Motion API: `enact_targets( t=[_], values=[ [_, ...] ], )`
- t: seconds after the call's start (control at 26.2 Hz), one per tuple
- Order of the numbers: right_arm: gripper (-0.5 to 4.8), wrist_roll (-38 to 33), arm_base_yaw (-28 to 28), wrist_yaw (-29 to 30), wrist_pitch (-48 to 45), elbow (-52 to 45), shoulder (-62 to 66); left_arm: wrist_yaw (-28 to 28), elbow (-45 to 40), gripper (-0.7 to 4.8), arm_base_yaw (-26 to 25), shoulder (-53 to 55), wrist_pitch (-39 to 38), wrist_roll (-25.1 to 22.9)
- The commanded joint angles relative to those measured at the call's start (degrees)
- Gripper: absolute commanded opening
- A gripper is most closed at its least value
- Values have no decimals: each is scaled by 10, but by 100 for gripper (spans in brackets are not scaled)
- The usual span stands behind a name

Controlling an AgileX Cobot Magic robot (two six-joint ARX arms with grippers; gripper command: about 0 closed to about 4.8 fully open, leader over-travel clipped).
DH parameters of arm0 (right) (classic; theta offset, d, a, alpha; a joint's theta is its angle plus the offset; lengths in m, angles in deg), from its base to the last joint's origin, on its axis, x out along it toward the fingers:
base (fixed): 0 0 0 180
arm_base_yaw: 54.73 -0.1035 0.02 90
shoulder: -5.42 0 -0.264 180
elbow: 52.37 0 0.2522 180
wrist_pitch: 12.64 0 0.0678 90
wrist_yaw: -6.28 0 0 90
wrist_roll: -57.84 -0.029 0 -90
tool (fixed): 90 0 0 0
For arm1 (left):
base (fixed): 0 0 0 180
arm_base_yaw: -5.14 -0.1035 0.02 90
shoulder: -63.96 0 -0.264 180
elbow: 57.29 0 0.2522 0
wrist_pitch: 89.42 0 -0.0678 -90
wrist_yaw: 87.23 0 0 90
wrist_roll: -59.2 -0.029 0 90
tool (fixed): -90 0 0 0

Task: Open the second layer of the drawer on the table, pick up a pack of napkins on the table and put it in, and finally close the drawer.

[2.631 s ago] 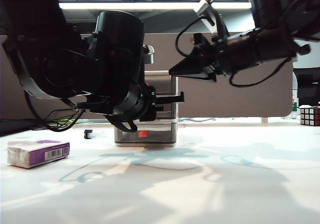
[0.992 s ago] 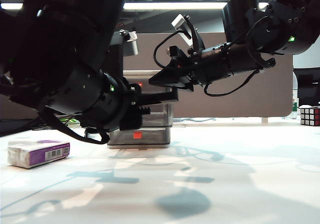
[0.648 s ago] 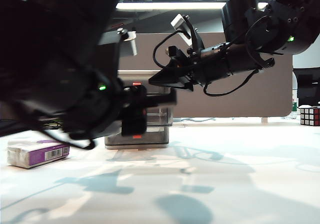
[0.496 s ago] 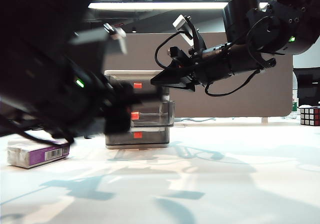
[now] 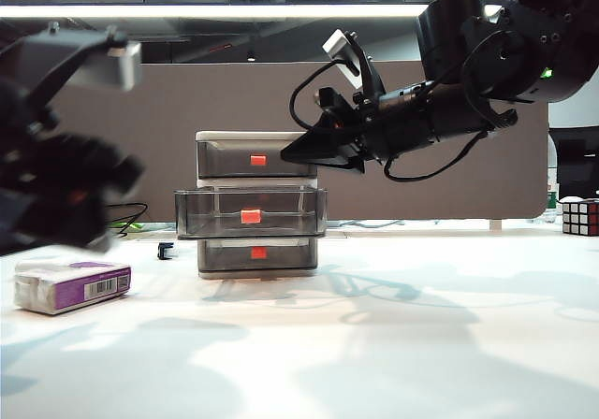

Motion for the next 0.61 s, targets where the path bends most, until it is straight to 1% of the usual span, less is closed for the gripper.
enact_targets(
  t=[0.04,0.08,0.11,0.15,0.19,0.23,0.31,0.34,0.42,0.46,0.53,0.61],
  values=[
    [-5,-12,-1,13,-5,4,-2,97,-1,207,-96,-17,-36,-123],
    [-5,-12,-1,18,-5,4,-2,126,-1,218,-130,-17,-32,-175],
    [-5,-13,-1,22,-6,4,-2,140,0,231,-145,-17,-31,-193],
    [-5,-13,-1,24,-6,4,-2,154,2,253,-159,-17,-31,-205],
    [-5,-13,-1,24,-3,4,-2,177,3,257,-180,-17,-22,-196],
    [-5,-13,-1,24,1,4,-2,182,2,257,-192,-17,-12,-195],
    [-5,-13,-1,26,5,4,-2,183,0,260,-206,-16,8,-219],
    [-5,-13,-1,26,6,4,-2,195,-1,303,-218,-16,28,-239],
    [-5,-13,-1,28,7,4,-2,239,-4,422,-244,-14,64,-266],
    [-4,-13,-1,28,8,4,-2,266,-4,451,-264,-10,84,-266],
    [-5,-13,-1,28,8,4,-2,293,-4,451,-301,0,112,-265],
    [-5,-13,-1,28,8,4,-2,339,-3,450,-347,16,136,-260]
  ],
)
